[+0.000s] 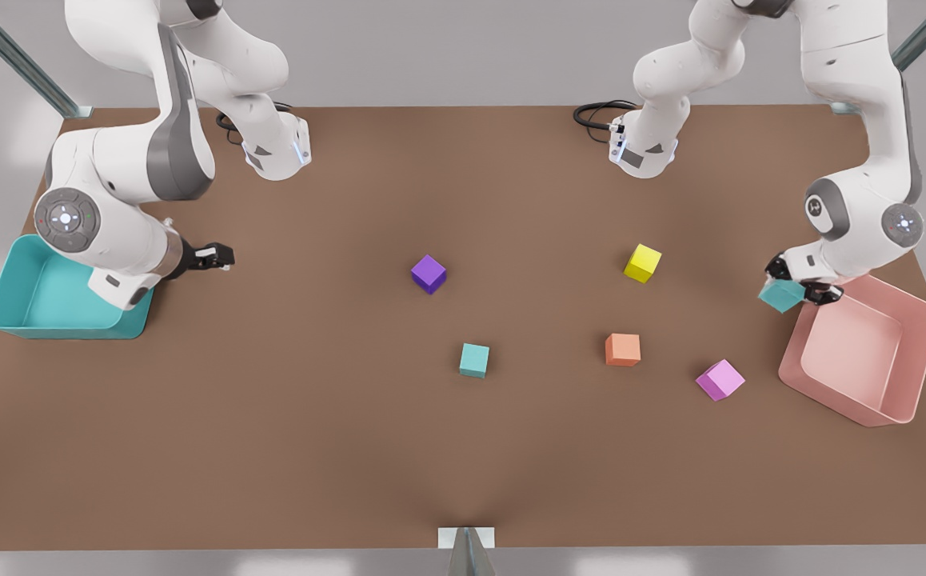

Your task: Stack the two blue cubes on top of each other

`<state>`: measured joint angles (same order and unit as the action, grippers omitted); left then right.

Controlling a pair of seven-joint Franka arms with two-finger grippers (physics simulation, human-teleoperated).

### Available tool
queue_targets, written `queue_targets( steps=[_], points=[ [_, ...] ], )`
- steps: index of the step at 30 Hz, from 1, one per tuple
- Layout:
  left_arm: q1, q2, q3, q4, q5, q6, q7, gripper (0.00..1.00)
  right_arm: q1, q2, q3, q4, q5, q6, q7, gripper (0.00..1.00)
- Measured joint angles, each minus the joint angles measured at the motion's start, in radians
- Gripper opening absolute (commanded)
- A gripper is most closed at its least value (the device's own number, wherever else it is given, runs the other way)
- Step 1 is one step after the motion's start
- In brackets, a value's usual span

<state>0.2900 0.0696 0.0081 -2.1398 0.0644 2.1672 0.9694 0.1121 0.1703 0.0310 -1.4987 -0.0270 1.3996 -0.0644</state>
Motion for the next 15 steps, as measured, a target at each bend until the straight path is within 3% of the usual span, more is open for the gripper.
queue_targets(
  steps=[3, 8, 11, 15],
  points=[
    [-0.139, 0.056, -0.038, 0.217, -0.005, -0.173, -0.114, 0.62, -0.002, 0.004, 0.000, 0.001, 0.000, 0.000, -0.005, 1.00],
    [-0.517, 0.404, -0.047, 0.631, -0.105, -0.324, -0.355, 0.62, -0.002, 0.011, 0.000, 0.003, 0.000, 0.001, -0.012, 1.00],
    [-0.668, 0.629, -0.047, 0.904, -0.139, -0.367, -0.524, 0.62, -0.002, 0.013, 0.000, 0.003, 0.000, 0.001, -0.015, 1.00],
    [-0.802, 0.799, -0.047, 1.123, -0.157, -0.367, -0.749, 0.62, -0.002, 0.014, 0.000, 0.002, 0.001, 0.001, -0.019, 1.00]
  ],
)
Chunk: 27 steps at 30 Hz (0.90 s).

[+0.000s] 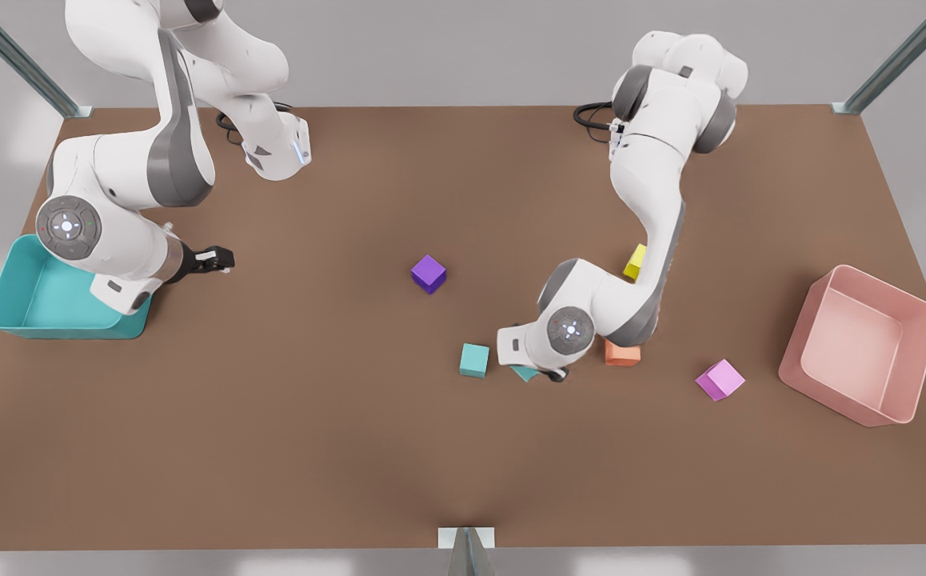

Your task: Stack the two blue cubes on top of each other

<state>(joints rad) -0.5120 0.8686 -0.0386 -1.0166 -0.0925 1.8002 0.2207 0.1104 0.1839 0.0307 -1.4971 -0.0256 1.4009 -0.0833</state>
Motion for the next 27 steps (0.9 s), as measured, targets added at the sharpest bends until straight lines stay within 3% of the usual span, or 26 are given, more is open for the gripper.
queue_targets(
  steps=[5, 24, 25, 26, 27],
  points=[
    [-0.088, 0.054, 0.002, 0.030, -0.006, 0.050, -0.254, 0.62, 0.000, 0.004, 0.000, -0.001, -0.001, 0.001, -0.003, 1.00],
    [-0.114, 0.120, 0.000, 0.025, -0.010, 0.165, -0.783, 0.62, 0.000, 0.020, 0.000, -0.002, -0.001, 0.011, -0.010, 1.00],
    [-0.115, 0.121, 0.000, 0.025, -0.011, 0.166, -0.798, 0.67, 0.000, 0.021, 0.000, -0.002, 0.000, 0.012, -0.010, 1.00],
    [-0.115, 0.122, 0.000, 0.025, -0.012, 0.167, -0.812, 0.91, 0.000, 0.022, 0.000, -0.002, 0.000, 0.012, -0.010, 1.00],
    [-0.115, 0.122, 0.000, 0.025, -0.014, 0.168, -0.825, 1.00, 0.000, 0.023, 0.000, -0.002, 0.000, 0.013, -0.011, 1.00]
  ],
)
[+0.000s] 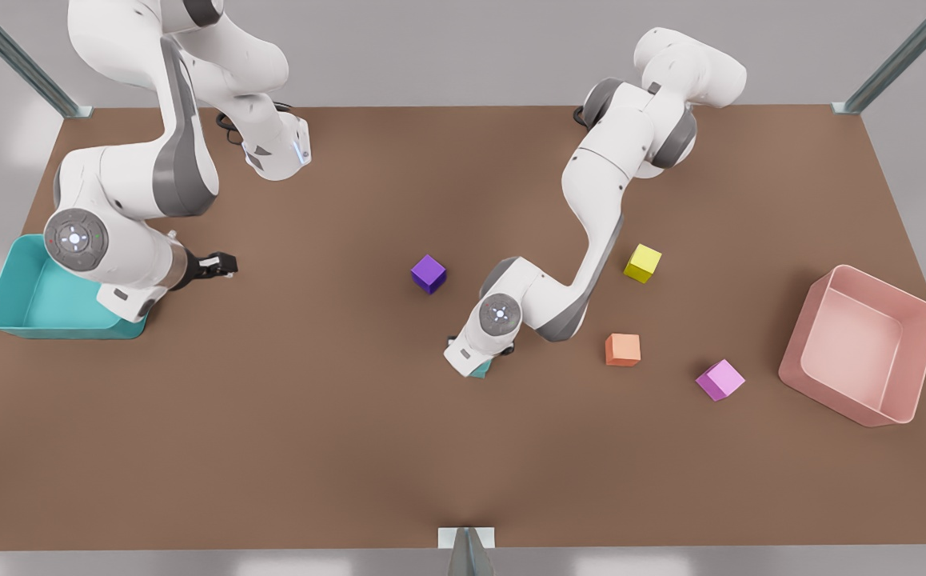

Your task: Stack the two blue cubes on top of each other

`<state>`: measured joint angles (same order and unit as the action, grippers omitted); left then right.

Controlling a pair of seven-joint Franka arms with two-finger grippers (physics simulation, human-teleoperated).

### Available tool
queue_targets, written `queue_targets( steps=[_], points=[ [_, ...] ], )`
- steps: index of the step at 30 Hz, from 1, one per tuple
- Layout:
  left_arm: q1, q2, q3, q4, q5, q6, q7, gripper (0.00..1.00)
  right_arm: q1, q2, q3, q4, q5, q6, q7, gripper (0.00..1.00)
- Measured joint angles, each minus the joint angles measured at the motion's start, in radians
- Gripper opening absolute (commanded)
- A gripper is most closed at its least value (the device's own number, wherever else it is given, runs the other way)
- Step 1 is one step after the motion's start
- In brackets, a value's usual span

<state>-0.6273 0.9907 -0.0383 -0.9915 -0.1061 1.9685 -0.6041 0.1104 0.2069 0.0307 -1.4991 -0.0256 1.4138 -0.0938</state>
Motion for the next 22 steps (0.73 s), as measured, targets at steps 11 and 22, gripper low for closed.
queue_targets(
  steps=[11, 22],
  points=[
    [0.016, -0.127, 0.004, 0.005, -0.009, -0.101, -0.103, 1.00, 0.000, 0.001, 0.000, 0.001, -0.001, 0.003, -0.002, 1.00],
    [0.587, -0.708, -0.127, -0.285, 0.216, -0.596, 0.191, 1.00, -0.006, 0.000, 0.000, 0.017, -0.007, 0.004, -0.019, 1.00]
  ],
)
